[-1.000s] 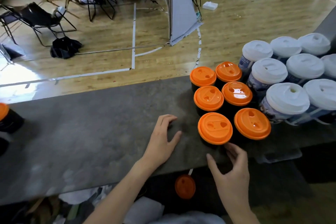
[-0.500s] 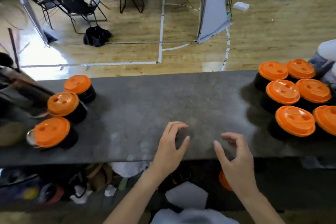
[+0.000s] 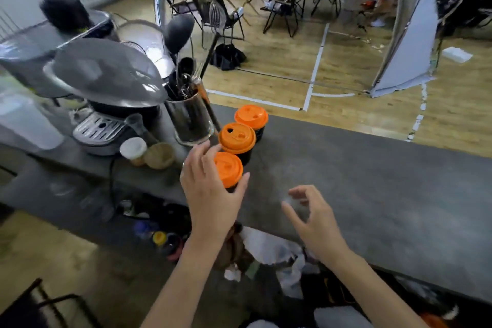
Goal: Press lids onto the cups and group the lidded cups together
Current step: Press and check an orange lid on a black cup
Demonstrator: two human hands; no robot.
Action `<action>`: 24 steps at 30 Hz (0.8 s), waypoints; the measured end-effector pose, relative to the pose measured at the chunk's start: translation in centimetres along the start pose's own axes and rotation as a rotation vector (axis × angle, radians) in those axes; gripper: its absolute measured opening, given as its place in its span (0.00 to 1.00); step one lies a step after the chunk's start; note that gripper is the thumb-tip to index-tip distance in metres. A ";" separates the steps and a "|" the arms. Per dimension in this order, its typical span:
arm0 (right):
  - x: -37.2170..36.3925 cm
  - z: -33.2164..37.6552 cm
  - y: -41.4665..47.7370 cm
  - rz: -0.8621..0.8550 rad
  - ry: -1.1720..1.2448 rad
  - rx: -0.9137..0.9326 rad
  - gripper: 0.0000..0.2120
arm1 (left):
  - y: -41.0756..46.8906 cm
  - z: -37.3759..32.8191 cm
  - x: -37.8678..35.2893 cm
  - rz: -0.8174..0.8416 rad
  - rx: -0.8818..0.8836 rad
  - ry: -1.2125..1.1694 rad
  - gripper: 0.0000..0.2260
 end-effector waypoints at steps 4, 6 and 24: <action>-3.4 1.9 0.7 0.089 -0.013 0.038 0.17 | 0.5 4.5 -1.9 0.188 0.132 0.029 0.39; -4.9 1.8 0.9 0.146 -0.021 0.023 0.23 | 0.2 4.4 -2.2 0.202 0.110 -0.023 0.36; 2.2 -4.1 -0.1 -0.156 0.133 -0.099 0.41 | 7.1 1.0 -8.2 0.299 0.111 0.045 0.42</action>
Point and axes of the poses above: each hand's wrist, its own y-axis towards the middle knuckle, its own x-axis out of the back of the hand, z = x × y, the point moved 10 cm from there along y, towards the middle knuckle, and after that the axes turned 8 degrees about -y, right-handed, at the moved point
